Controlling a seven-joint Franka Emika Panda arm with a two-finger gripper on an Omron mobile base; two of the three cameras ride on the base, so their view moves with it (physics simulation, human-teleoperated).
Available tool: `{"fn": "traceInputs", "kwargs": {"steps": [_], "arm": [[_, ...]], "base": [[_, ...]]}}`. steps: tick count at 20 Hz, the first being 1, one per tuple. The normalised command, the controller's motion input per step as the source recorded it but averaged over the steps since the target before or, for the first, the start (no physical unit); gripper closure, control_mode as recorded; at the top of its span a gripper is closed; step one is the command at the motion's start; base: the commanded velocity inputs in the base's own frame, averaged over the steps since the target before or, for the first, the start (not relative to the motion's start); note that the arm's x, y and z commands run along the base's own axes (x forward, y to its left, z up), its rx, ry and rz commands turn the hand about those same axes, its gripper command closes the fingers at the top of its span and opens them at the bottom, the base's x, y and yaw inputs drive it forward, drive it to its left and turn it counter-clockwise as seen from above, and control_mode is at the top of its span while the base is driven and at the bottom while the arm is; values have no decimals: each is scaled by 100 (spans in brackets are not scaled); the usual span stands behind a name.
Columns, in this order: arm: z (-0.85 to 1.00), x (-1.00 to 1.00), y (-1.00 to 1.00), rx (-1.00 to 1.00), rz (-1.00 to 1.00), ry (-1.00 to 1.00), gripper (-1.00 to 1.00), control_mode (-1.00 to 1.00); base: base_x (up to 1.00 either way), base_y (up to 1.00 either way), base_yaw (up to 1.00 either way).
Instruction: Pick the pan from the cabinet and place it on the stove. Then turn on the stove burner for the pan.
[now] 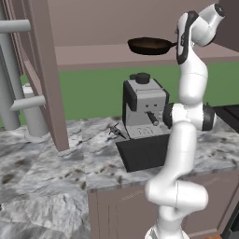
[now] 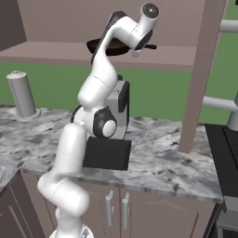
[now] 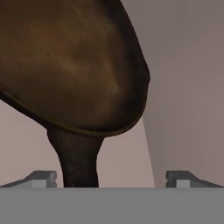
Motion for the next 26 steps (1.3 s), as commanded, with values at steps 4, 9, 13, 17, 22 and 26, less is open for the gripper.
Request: {"fn": "traceInputs", "kwargs": {"steps": [4,9,13,17,22,26], "arm": [[-41,18,0,0,0,-2,-100,-100],[-46,18,0,0,0,-2,-100,-100],[-44,18,0,0,0,-3,100,-100],[-40,8,0,0,0,-8,100,-100],[-26,0,-5,4,0,-14,100,-100],[-21,0,-4,6,0,-20,100,-100]], "base": [[0,0,0],[0,0,0],[0,0,0],[0,0,0],[0,0,0],[0,0,0]]}}
